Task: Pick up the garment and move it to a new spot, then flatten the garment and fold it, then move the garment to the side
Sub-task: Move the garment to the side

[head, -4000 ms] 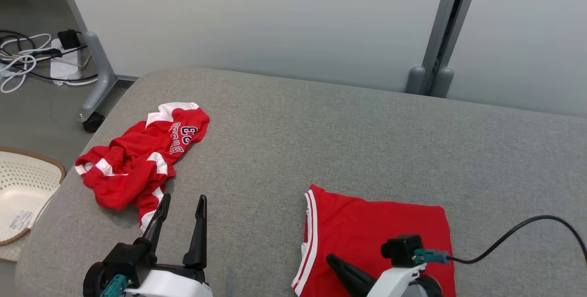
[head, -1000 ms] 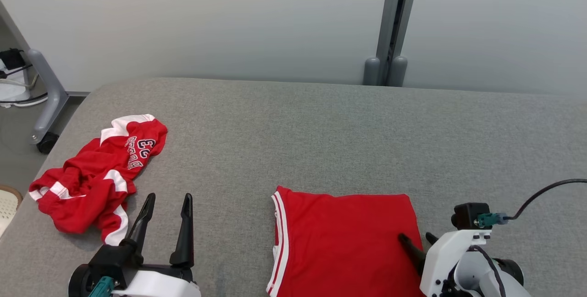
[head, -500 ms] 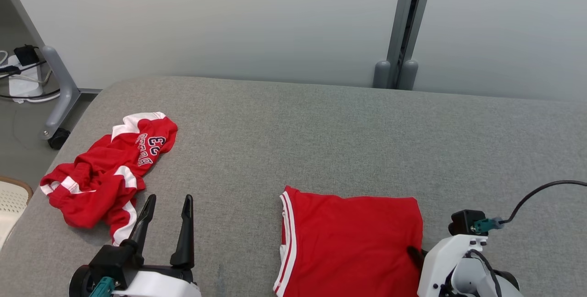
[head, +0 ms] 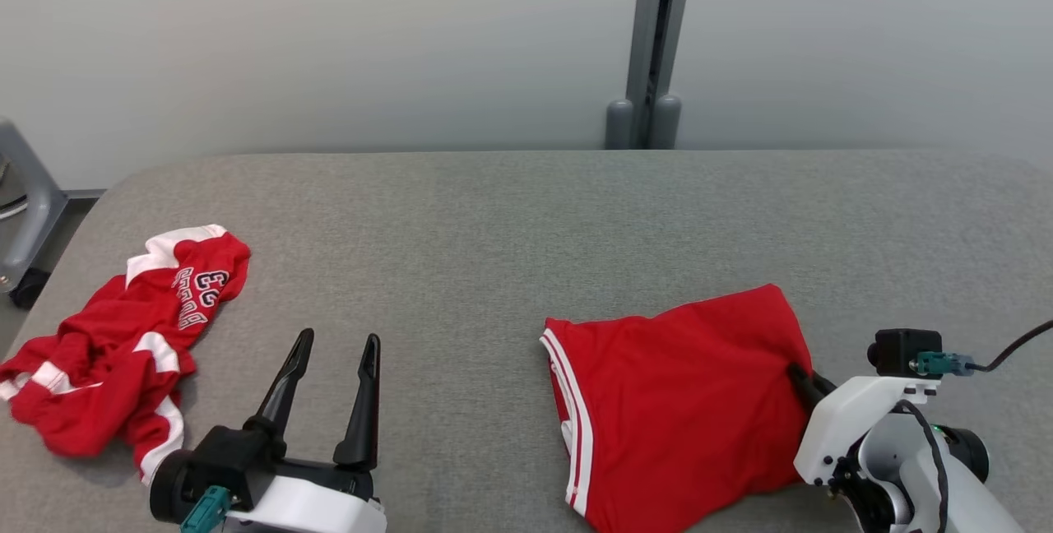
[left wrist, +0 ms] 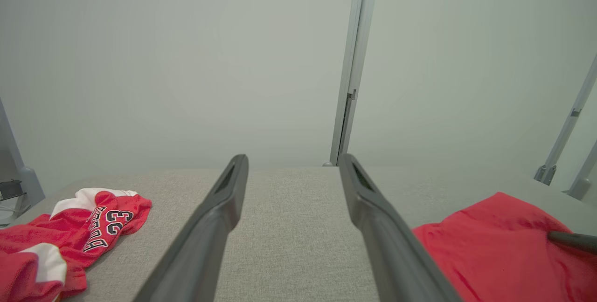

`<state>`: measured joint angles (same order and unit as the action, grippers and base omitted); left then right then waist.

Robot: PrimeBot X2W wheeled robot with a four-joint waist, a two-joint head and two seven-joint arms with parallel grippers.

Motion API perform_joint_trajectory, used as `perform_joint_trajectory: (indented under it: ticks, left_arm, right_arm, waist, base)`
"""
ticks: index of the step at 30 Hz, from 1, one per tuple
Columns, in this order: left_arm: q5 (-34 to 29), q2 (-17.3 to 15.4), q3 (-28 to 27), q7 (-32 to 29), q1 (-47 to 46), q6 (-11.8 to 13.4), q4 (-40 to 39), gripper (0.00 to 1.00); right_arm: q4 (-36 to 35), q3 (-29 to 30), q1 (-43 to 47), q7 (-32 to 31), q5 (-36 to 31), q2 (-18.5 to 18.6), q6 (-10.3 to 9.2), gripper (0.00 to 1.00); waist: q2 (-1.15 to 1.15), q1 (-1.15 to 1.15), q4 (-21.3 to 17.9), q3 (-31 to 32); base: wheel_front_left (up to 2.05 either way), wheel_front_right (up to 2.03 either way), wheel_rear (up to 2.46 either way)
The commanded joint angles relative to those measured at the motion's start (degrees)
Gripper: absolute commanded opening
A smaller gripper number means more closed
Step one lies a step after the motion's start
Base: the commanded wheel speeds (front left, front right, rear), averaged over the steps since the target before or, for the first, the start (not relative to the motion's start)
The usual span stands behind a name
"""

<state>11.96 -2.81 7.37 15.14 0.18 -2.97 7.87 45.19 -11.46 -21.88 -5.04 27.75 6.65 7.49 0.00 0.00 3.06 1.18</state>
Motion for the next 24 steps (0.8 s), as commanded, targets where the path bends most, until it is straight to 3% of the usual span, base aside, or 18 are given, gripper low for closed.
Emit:
perform_joint_trajectory:
  ticks: [1,12,24]
  left_arm:
    - [-0.39,-0.19,0.02,-0.03,-1.35,-0.16,-0.22,1.0]
    - [0.65,-0.2,4.35,-0.02,-3.39,-0.12,-0.27,1.0]
    - [0.69,-0.22,8.06,-0.03,-5.41,0.1,0.73,1.0]
  right_arm:
    - [-0.23,0.23,-0.4,0.53,-0.17,0.54,0.01,0.0]
    - [-3.17,3.44,-1.19,1.69,-2.18,1.83,0.01,0.0]
    - [-6.38,4.89,-0.87,1.41,-3.25,1.33,0.01,0.0]
  waist:
    - [0.0,0.0,-1.67,-0.27]
    - [0.0,0.0,-12.61,-1.84]
    - [0.0,0.0,-20.14,-3.97]
  base:
    - [0.0,0.0,0.0]
    - [0.0,0.0,0.0]
    - [0.0,0.0,0.0]
